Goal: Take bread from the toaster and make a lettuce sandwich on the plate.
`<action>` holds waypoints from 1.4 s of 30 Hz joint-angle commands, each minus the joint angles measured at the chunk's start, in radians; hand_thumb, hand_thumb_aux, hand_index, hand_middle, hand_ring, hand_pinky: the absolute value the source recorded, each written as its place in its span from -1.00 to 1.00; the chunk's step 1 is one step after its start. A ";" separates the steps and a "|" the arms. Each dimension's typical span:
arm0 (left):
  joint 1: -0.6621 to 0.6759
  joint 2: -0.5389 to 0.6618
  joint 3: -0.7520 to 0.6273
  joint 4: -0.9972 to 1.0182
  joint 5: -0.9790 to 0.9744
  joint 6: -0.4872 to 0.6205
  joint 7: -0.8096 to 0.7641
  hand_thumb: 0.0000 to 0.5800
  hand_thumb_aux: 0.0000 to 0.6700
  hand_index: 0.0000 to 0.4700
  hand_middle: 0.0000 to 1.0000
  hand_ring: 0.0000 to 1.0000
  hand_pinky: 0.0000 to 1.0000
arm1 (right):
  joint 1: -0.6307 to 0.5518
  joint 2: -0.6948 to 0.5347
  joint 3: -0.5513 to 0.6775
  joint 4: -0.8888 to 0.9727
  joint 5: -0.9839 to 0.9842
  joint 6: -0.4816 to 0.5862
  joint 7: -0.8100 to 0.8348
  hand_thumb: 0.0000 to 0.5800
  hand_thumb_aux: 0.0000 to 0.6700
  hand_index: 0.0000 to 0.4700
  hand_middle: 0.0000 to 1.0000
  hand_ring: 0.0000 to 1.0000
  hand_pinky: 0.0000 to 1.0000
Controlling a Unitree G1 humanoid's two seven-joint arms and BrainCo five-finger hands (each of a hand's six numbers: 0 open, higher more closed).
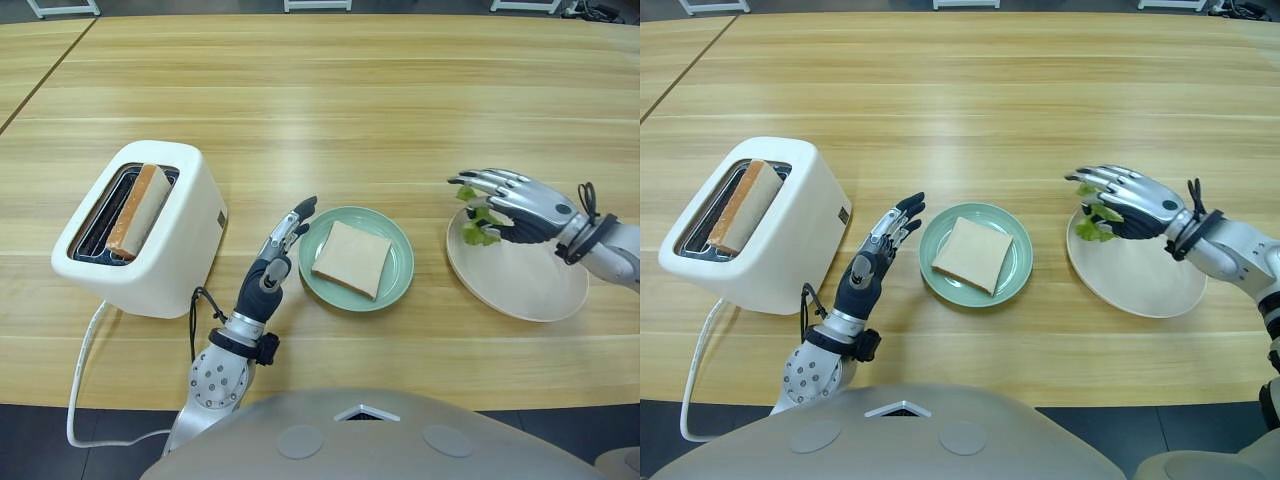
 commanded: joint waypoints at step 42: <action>-0.002 -0.005 -0.028 -0.005 0.038 -0.018 -0.014 -1.00 -1.00 -1.00 -1.00 -1.00 -1.00 | -0.170 0.305 0.048 -0.269 -0.268 0.057 0.163 -0.45 -0.70 -0.70 -1.00 -1.00 -1.00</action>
